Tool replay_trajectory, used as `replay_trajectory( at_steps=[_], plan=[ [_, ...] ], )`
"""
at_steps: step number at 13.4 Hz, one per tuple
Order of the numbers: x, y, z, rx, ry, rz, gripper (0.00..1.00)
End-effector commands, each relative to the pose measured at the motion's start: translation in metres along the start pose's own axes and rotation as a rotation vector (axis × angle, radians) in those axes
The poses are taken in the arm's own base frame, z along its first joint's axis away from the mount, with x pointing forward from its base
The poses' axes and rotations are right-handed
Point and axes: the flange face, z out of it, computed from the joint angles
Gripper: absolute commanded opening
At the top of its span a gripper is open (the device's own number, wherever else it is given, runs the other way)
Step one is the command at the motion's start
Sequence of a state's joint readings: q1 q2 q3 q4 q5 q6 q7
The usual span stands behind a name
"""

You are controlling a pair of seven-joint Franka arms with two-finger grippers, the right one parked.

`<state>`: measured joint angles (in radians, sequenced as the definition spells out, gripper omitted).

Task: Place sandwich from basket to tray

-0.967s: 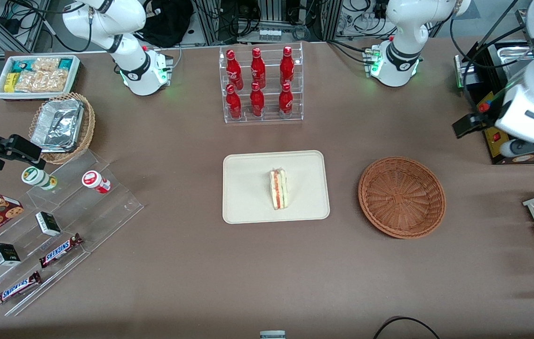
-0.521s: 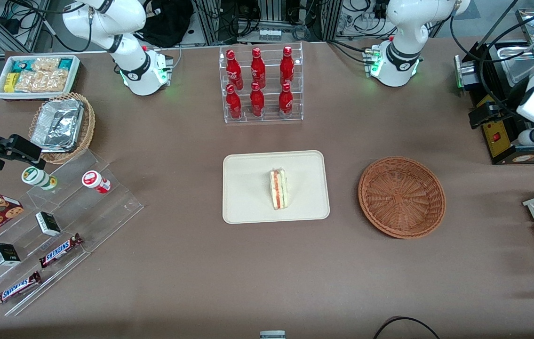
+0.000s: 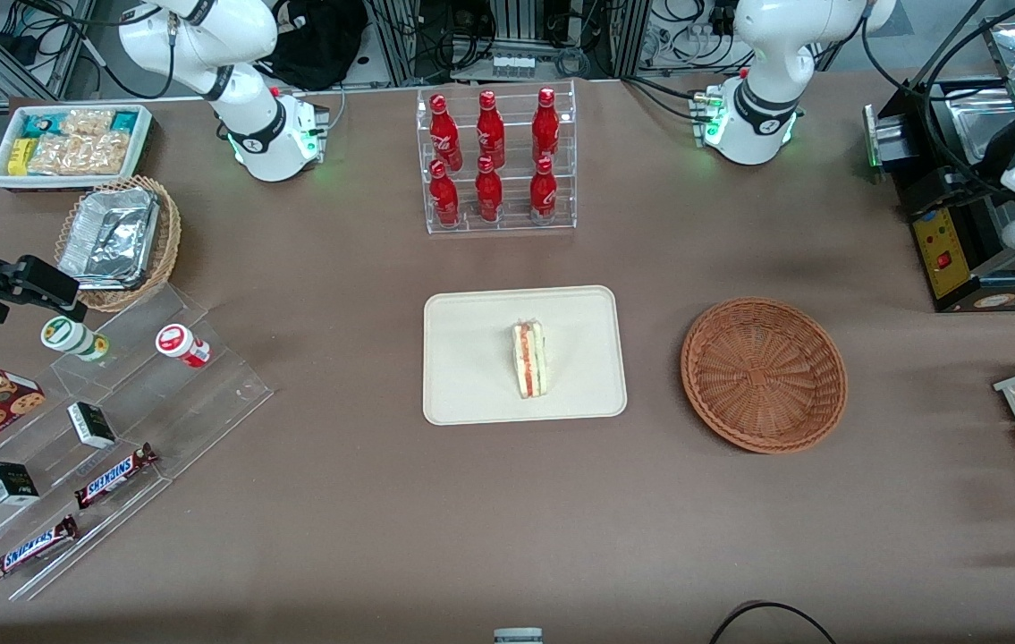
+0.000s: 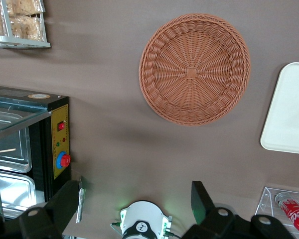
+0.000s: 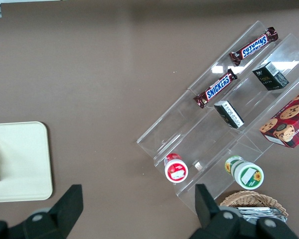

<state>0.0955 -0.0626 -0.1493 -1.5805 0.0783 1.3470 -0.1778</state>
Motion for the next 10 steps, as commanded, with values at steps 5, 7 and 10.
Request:
replay_trajectory(
  at_steps=[5,7,10],
  plan=[
    [0.016,-0.004,-0.01,-0.051,0.04,0.023,1.0],
    [0.018,-0.017,-0.01,-0.082,0.035,0.0,1.0],
    [0.018,-0.018,-0.01,-0.081,0.035,0.0,1.0]
  ],
)
